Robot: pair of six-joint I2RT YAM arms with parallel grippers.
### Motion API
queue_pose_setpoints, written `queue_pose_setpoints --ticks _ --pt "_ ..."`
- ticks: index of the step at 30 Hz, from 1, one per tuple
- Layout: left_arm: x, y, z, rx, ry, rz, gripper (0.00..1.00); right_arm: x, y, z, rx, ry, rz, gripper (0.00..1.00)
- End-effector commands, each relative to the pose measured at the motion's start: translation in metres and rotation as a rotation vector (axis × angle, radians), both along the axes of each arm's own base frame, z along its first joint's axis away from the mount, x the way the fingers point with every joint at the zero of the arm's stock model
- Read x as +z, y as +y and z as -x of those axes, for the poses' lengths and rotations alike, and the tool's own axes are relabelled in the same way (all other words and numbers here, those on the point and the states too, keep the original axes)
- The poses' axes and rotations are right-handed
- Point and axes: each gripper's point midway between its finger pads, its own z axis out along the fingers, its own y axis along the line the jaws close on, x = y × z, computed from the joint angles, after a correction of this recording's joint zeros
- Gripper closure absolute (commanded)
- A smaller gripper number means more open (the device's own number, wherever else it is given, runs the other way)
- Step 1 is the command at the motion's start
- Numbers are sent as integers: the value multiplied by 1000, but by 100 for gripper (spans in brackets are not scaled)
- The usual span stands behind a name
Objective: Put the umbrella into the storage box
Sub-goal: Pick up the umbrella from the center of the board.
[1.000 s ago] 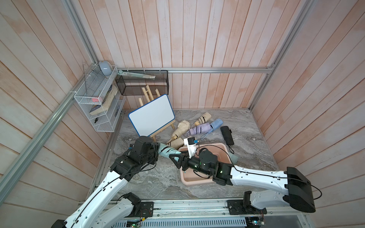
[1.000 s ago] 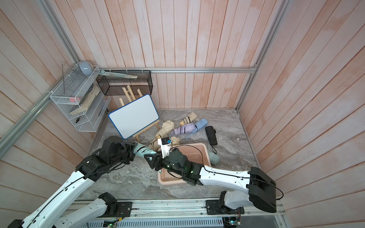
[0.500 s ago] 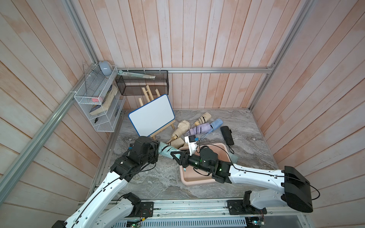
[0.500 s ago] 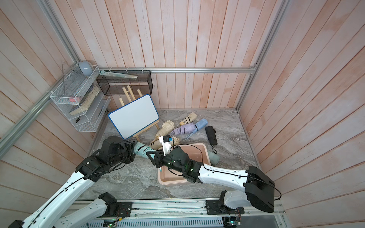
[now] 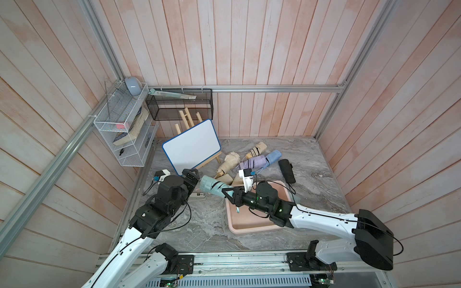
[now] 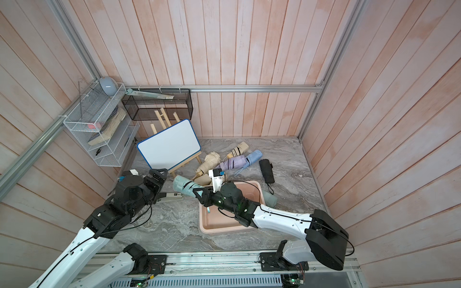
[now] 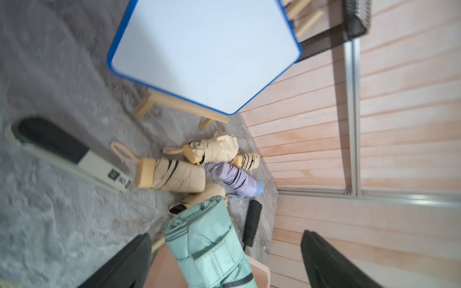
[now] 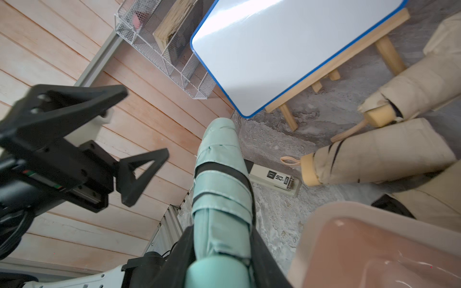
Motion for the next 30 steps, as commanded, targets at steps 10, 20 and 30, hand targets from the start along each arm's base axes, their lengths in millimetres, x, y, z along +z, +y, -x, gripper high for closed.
queue_pose_setpoints --ticks 10,20,30 --pt "92 -70 36 -706 -747 -779 0 67 -54 11 118 -28 14 100" --pt "59 -115 75 -1105 -978 -1109 0 82 -53 28 264 35 86 100" --pt "4 -131 57 -1228 -913 -1384 0 96 -44 32 352 50 106 100"
